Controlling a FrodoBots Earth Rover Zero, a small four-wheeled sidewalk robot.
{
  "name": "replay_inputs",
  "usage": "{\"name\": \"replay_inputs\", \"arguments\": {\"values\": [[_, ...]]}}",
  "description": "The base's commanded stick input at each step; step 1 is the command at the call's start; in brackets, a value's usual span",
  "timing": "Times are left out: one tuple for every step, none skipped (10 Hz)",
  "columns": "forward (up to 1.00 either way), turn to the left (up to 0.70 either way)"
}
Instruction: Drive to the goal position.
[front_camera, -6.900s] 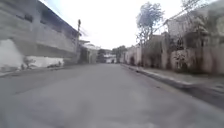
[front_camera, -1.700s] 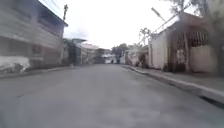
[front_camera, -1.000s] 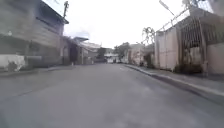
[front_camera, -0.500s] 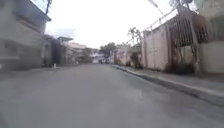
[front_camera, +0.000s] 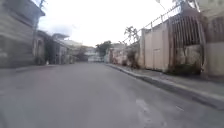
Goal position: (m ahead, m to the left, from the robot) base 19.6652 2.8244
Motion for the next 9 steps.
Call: {"name": "replay_inputs", "arguments": {"values": [[1.00,0.00],[1.00,0.00],[1.00,0.00],[1.00,0.00],[1.00,0.00],[1.00,0.00],[1.00,0.00],[1.00,0.00],[1.00,0.00]]}}
